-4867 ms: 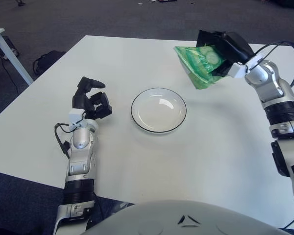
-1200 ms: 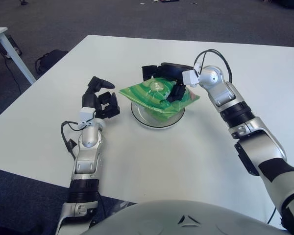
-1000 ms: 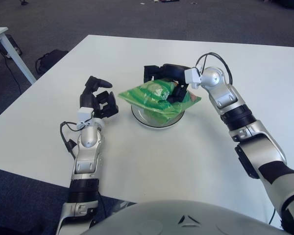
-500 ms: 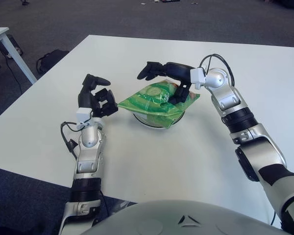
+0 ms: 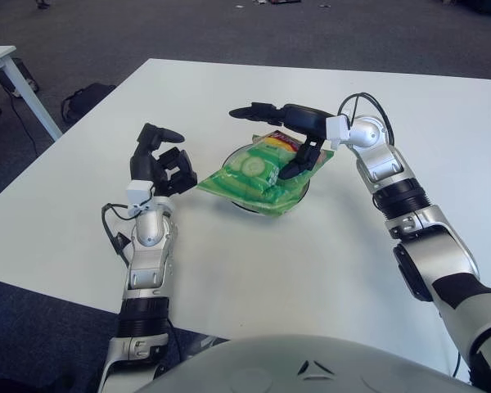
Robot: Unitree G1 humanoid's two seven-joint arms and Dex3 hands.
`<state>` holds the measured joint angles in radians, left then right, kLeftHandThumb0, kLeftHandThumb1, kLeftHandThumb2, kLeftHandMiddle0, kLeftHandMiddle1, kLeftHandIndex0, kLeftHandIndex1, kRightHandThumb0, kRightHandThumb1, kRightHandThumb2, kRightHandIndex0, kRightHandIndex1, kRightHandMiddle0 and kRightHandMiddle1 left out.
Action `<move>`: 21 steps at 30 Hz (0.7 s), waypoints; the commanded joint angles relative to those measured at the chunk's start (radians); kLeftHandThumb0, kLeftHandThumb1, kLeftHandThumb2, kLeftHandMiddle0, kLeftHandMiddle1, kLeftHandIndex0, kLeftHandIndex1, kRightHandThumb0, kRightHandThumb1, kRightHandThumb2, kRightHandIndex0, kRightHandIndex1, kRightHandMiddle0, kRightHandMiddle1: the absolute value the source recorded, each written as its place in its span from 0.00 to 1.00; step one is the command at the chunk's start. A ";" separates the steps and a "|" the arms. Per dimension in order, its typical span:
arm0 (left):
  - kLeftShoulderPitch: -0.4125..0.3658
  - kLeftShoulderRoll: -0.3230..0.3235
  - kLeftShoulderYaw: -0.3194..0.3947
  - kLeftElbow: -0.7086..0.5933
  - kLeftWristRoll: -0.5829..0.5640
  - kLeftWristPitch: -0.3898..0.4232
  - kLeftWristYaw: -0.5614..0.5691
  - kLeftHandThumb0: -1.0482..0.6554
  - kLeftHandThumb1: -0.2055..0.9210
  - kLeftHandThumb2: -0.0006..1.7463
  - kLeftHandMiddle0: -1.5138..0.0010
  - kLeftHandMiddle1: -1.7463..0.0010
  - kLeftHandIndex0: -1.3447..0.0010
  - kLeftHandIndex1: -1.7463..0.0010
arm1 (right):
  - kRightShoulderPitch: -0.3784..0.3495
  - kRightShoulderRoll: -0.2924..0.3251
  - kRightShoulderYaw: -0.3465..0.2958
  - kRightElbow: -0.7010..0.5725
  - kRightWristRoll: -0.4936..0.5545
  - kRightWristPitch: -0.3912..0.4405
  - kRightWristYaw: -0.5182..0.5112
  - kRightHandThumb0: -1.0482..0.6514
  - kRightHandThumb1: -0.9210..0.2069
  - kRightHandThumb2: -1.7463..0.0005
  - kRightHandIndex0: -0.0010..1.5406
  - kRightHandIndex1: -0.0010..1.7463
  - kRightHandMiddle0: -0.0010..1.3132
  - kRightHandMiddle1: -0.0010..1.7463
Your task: Put the snack into the plate.
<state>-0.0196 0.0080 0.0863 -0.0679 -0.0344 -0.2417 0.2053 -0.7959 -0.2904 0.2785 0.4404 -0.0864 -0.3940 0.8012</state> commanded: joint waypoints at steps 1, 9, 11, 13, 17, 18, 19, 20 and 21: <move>0.082 -0.063 -0.013 0.090 -0.014 -0.003 -0.004 0.36 0.57 0.67 0.19 0.00 0.62 0.00 | -0.038 -0.021 -0.005 0.017 -0.013 -0.017 0.003 0.18 0.40 0.59 0.00 0.00 0.00 0.02; 0.078 -0.062 -0.011 0.094 -0.019 -0.001 -0.007 0.35 0.55 0.68 0.19 0.00 0.60 0.00 | -0.069 -0.036 0.003 0.068 -0.047 -0.067 -0.008 0.14 0.35 0.64 0.00 0.00 0.00 0.00; 0.078 -0.061 -0.011 0.094 -0.019 -0.001 -0.007 0.35 0.54 0.69 0.19 0.00 0.60 0.00 | -0.077 -0.038 0.004 0.082 -0.052 -0.075 -0.011 0.13 0.33 0.65 0.00 0.00 0.00 0.00; 0.078 -0.061 -0.012 0.095 -0.018 -0.002 -0.005 0.35 0.54 0.69 0.19 0.00 0.60 0.00 | -0.085 -0.042 0.003 0.094 -0.064 -0.074 -0.021 0.13 0.32 0.66 0.00 0.00 0.00 0.00; 0.078 -0.061 -0.013 0.098 -0.015 -0.006 -0.002 0.35 0.54 0.69 0.19 0.00 0.60 0.00 | -0.097 -0.050 0.003 0.104 -0.103 -0.065 -0.056 0.12 0.31 0.68 0.00 0.00 0.00 0.00; 0.077 -0.061 -0.013 0.099 -0.014 -0.006 0.000 0.35 0.55 0.69 0.19 0.00 0.60 0.00 | -0.099 -0.053 0.004 0.104 -0.114 -0.067 -0.068 0.11 0.31 0.68 0.00 0.00 0.00 0.00; 0.077 -0.061 -0.013 0.100 -0.011 -0.007 0.002 0.35 0.55 0.69 0.19 0.00 0.60 0.00 | -0.101 -0.057 0.005 0.105 -0.130 -0.070 -0.082 0.11 0.31 0.69 0.00 0.00 0.00 0.00; 0.077 -0.061 -0.013 0.102 -0.008 -0.008 0.004 0.35 0.55 0.68 0.19 0.00 0.60 0.00 | -0.103 -0.059 0.006 0.105 -0.140 -0.072 -0.091 0.11 0.31 0.69 0.00 0.00 0.00 0.00; 0.076 -0.060 -0.013 0.104 -0.003 -0.010 0.007 0.35 0.55 0.68 0.19 0.00 0.60 0.00 | -0.107 -0.069 0.010 0.103 -0.167 -0.080 -0.112 0.11 0.31 0.69 0.00 0.00 0.00 0.00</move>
<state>-0.0260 0.0071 0.0864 -0.0589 -0.0444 -0.2421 0.2044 -0.8745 -0.3366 0.2828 0.5385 -0.2045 -0.4575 0.7318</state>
